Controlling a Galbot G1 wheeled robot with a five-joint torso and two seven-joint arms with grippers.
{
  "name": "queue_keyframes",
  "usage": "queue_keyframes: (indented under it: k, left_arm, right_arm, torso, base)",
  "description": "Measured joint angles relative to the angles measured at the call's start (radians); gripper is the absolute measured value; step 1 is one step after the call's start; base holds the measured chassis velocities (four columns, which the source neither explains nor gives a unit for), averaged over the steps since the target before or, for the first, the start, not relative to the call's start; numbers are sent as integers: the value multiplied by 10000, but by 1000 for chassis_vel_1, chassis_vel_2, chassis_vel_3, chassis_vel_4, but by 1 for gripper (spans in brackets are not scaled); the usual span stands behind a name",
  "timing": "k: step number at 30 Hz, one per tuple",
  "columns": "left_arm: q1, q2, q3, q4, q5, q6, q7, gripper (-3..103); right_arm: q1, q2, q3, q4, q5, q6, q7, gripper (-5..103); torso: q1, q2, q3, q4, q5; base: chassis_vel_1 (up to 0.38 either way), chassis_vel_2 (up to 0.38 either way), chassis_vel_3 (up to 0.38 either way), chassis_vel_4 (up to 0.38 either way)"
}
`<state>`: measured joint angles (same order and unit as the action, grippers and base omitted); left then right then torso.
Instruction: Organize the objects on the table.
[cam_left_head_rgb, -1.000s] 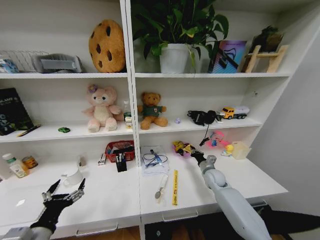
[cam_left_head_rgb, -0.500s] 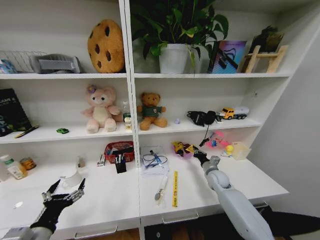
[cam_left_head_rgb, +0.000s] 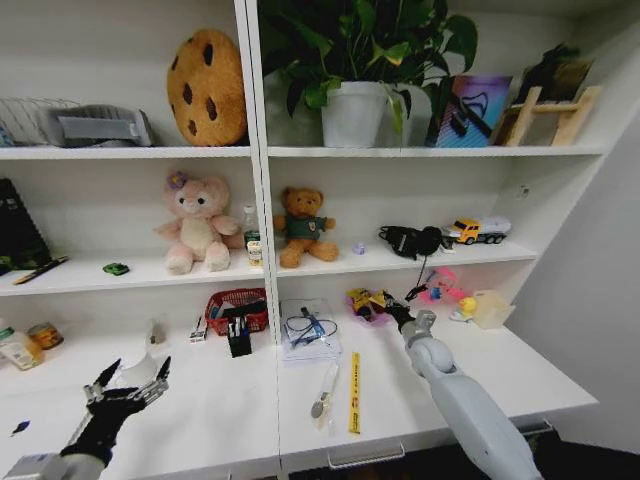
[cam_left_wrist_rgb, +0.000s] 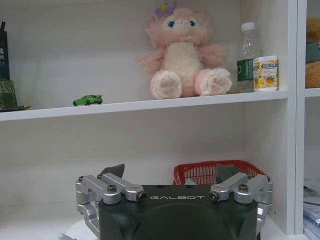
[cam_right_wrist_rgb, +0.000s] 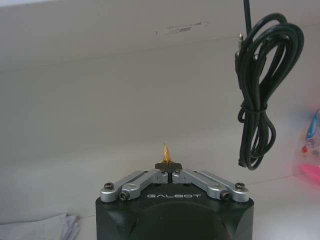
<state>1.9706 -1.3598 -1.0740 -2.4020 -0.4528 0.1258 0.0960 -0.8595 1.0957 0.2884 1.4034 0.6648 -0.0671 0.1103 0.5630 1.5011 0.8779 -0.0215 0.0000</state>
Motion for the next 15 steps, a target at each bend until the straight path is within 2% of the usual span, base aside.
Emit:
queue_keyframes:
  k: [2, 3, 7, 9, 10, 14, 15]
  left_arm:
    - [0, 0, 0, 0, 0, 0, 0, 100]
    - [-1, 0, 0, 0, 0, 0, 0, 100]
    - [-1, 0, 0, 0, 0, 0, 0, 100]
    - [0, 0, 0, 0, 0, 0, 0, 100]
    - [0, 0, 0, 0, 0, 0, 0, 100]
    - [0, 0, 0, 0, 1, -1, 0, 100]
    - [0, 0, 0, 0, 1, -1, 0, 100]
  right_arm:
    - [54, 60, -45, -162, -126, 133, 20, -2]
    - [143, 130, -124, -408, -242, 233, 25, 3]
    - [355, 352, -229, -760, -233, 384, -17, 8]
    - [402, 430, -267, -878, -258, 474, -79, 19]
    - [402, 430, -267, -878, -258, 474, -79, 19]
    - [19, 174, -168, -350, -199, 463, -91, 41]
    - [19, 174, -168, -350, -199, 463, -91, 41]
  torso:
    - [0, -1, 1, 1, 1]
    - [3, -2, 2, 2, 0]
    - [6, -2, 2, 4, -1]
    - [7, -3, 3, 5, 1]
    - [7, -3, 3, 5, 1]
    - [6, -3, 2, 2, 1]
    - [6, -3, 2, 2, 1]
  base:
    - [0, 0, 0, 0]
    - [0, 0, 0, 0]
    - [0, 0, 0, 0]
    - [0, 0, 0, 0]
    - [0, 0, 0, 0]
    - [0, 0, 0, 0]
    - [0, 0, 0, 0]
